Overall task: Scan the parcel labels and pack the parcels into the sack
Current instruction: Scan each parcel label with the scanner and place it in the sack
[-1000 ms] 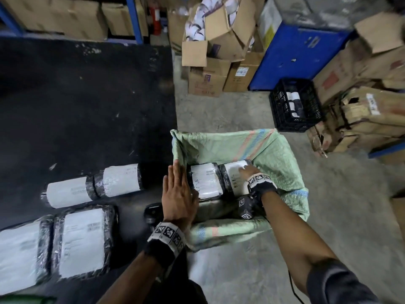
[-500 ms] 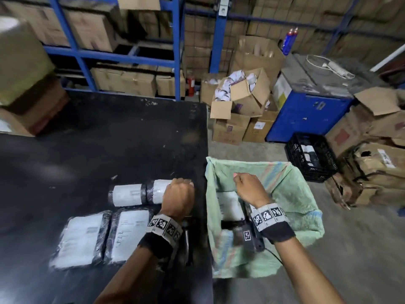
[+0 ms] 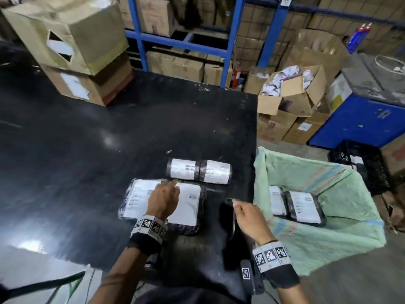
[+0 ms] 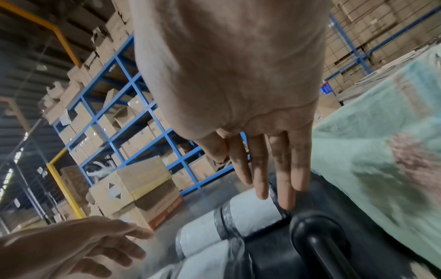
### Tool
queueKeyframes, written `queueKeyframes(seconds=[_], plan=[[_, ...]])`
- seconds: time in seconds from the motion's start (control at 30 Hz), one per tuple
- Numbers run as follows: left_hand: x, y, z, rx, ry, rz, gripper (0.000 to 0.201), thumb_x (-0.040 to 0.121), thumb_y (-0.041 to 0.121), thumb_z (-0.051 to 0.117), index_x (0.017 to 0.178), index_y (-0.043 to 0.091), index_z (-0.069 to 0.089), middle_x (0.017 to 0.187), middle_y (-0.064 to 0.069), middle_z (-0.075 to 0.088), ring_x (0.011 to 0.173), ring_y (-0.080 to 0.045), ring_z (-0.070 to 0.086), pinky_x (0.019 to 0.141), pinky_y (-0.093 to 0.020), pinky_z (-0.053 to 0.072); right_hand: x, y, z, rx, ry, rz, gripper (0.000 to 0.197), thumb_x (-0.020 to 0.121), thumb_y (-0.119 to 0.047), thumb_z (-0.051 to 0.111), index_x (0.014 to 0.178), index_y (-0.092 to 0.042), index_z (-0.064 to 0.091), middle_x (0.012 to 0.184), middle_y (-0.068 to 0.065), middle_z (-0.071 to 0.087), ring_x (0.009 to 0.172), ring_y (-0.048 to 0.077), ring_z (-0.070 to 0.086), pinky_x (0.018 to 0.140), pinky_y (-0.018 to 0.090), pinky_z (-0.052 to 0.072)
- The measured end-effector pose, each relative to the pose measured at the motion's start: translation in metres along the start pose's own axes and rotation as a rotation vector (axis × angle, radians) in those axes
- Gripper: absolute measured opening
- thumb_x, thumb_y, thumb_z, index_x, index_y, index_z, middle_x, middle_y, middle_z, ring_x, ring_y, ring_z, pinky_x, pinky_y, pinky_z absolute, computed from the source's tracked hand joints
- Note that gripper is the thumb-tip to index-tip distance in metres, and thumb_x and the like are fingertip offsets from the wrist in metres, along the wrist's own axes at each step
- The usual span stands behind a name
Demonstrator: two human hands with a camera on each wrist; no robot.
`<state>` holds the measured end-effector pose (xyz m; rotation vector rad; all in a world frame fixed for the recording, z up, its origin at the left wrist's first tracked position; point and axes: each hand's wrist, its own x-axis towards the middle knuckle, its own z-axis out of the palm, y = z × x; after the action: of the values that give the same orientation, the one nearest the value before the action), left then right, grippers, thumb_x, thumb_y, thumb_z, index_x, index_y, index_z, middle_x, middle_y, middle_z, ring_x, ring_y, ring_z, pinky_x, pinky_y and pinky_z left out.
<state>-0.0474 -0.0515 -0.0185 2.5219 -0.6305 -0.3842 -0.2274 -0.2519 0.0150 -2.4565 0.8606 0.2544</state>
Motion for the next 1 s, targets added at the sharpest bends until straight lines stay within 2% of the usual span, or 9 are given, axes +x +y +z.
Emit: queueKeyframes(seconds=[0.07,0.17,0.33,0.5,0.63,0.73,0.83,0.9,1.0], plan=[[-0.007,-0.029,0.005,0.017,-0.021,-0.041,0.031,0.106,0.024,0.051,0.125,0.007,0.067,0.116,-0.027,0.069,0.107,-0.042,0.063,0.087,-0.048,0.052,-0.004,0.0,0.017,-0.049,-0.034,0.033,0.037,0.104,-0.026,0.036,0.121,-0.015,0.067,0.127,0.01,0.067,0.12,0.033,0.059,0.096,0.038,0.047],[-0.014,-0.071,0.016,0.043,0.002,-0.092,0.04,0.102,0.024,0.058,0.138,0.007,0.062,0.124,-0.03,0.065,0.115,-0.045,0.058,0.093,-0.052,0.049,-0.005,0.005,0.04,-0.027,-0.053,0.052,0.041,0.104,-0.035,0.037,0.137,-0.023,0.058,0.134,0.004,0.064,0.124,0.028,0.058,0.104,0.037,0.045],[-0.018,-0.12,0.024,0.086,0.0,-0.231,0.065,0.096,0.024,0.066,0.155,0.009,0.043,0.143,-0.032,0.047,0.135,-0.05,0.042,0.111,-0.06,0.037,-0.002,0.013,0.067,-0.078,-0.033,0.22,0.053,0.1,-0.049,0.039,0.15,-0.032,0.033,0.136,0.017,0.052,0.13,0.036,0.048,0.103,0.047,0.045],[-0.012,-0.151,0.026,0.066,0.045,-0.277,0.082,0.092,0.03,0.073,0.161,0.017,0.032,0.156,-0.03,0.032,0.145,-0.049,0.03,0.111,-0.062,0.036,0.005,0.014,0.084,-0.036,0.029,0.36,0.066,0.097,-0.049,0.047,0.154,-0.033,0.018,0.153,0.023,0.03,0.14,0.04,0.036,0.105,0.049,0.041],[-0.002,-0.176,0.029,0.062,0.029,-0.308,0.082,0.093,0.044,0.07,0.162,0.03,0.029,0.162,-0.028,0.027,0.149,-0.048,0.027,0.117,-0.063,0.03,0.011,0.018,0.094,0.075,0.111,0.366,0.067,0.097,-0.039,0.052,0.154,-0.032,0.016,0.155,0.023,0.03,0.137,0.043,0.04,0.104,0.051,0.041],[0.001,-0.198,0.033,-0.029,-0.002,-0.326,0.084,0.091,0.061,0.065,0.161,0.041,0.026,0.163,-0.027,0.027,0.152,-0.046,0.023,0.12,-0.062,0.029,0.021,0.024,0.103,0.174,0.149,0.317,0.069,0.098,-0.037,0.051,0.155,-0.036,0.011,0.155,0.018,0.035,0.134,0.04,0.046,0.105,0.05,0.041],[-0.003,-0.21,0.035,-0.093,-0.034,-0.294,0.091,0.081,0.085,0.043,0.16,0.053,0.014,0.17,-0.023,0.017,0.16,-0.037,0.01,0.125,-0.056,0.018,0.032,0.028,0.115,0.365,0.206,0.26,0.066,0.098,-0.037,0.051,0.154,-0.037,0.017,0.156,0.011,0.036,0.135,0.034,0.047,0.109,0.043,0.038],[-0.007,-0.213,0.035,-0.144,-0.01,-0.279,0.093,0.077,0.086,0.042,0.16,0.053,0.015,0.172,-0.02,0.013,0.162,-0.031,0.006,0.126,-0.053,0.014,0.038,0.035,0.123,0.469,0.244,0.249,0.064,0.094,-0.052,0.048,0.151,-0.045,0.02,0.156,0.005,0.038,0.131,0.033,0.051,0.112,0.045,0.039],[-0.011,-0.217,0.037,-0.222,0.032,-0.273,0.095,0.076,0.083,0.051,0.159,0.052,0.02,0.172,-0.017,0.013,0.162,-0.025,0.003,0.127,-0.049,0.01,0.047,0.061,0.145,0.515,0.23,0.229,0.069,0.087,-0.072,0.041,0.15,-0.054,0.017,0.155,-0.007,0.034,0.118,0.04,0.06,0.101,0.057,0.047]])
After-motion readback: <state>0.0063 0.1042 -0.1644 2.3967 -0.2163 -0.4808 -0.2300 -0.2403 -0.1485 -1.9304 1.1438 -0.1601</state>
